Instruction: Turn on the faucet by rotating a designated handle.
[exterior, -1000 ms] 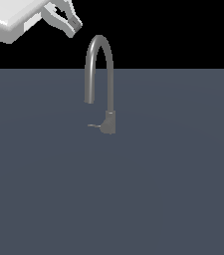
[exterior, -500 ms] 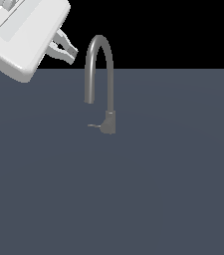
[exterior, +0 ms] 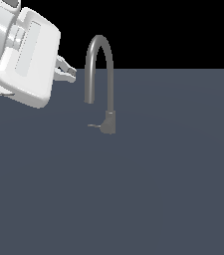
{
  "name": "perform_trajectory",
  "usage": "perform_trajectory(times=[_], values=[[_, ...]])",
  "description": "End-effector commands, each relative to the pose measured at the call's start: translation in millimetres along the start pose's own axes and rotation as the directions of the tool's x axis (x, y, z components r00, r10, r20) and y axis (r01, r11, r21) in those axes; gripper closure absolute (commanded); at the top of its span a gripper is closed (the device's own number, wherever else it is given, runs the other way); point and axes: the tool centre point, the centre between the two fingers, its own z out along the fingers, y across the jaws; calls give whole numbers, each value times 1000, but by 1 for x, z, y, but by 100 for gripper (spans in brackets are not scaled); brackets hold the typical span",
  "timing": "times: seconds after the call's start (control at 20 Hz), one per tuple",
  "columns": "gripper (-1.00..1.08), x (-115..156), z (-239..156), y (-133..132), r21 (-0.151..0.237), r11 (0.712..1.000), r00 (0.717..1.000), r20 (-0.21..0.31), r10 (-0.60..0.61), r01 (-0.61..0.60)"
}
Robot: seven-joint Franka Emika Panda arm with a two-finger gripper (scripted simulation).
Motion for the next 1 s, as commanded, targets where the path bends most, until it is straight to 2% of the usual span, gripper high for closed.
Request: perform_trajectory(times=[0.0, 0.45, 0.7, 0.95], values=[[108, 9, 5, -3, -43, 998, 999, 5, -42, 42], [108, 39, 23, -13, -188, 964, 982, 38, -182, 186], [108, 54, 34, -20, -265, 927, 964, 66, -256, 264], [108, 69, 46, -27, -337, 878, 940, 100, -326, 340]])
